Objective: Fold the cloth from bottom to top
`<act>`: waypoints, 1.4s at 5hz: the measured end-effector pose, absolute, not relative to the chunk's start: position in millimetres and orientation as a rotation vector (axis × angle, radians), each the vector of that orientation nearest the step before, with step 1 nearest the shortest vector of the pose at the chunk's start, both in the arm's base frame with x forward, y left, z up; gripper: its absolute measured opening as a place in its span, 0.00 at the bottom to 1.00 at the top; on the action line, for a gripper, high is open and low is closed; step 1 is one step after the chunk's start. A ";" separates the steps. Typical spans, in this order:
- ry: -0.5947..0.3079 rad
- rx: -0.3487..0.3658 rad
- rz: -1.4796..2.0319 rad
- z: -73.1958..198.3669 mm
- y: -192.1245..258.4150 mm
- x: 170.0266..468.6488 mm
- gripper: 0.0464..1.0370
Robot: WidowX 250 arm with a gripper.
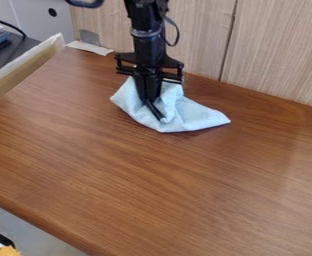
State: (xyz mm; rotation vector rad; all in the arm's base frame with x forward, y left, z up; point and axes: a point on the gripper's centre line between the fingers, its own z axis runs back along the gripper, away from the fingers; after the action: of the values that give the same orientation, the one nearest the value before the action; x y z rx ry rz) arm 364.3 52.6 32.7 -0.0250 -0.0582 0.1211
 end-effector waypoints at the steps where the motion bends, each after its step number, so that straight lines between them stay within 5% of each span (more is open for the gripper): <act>1: -0.055 0.001 0.087 24.0 50.9 370.6 0.02; 3: -0.067 0.041 0.063 19.8 53.5 370.4 0.04; 5: -0.043 0.065 0.083 20.9 56.7 363.0 0.42; 7: -0.058 0.067 0.109 30.4 64.9 353.7 0.92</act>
State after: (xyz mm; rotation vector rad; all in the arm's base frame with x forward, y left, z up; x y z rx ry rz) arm 353.7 64.9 30.4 0.0666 -0.0578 0.1090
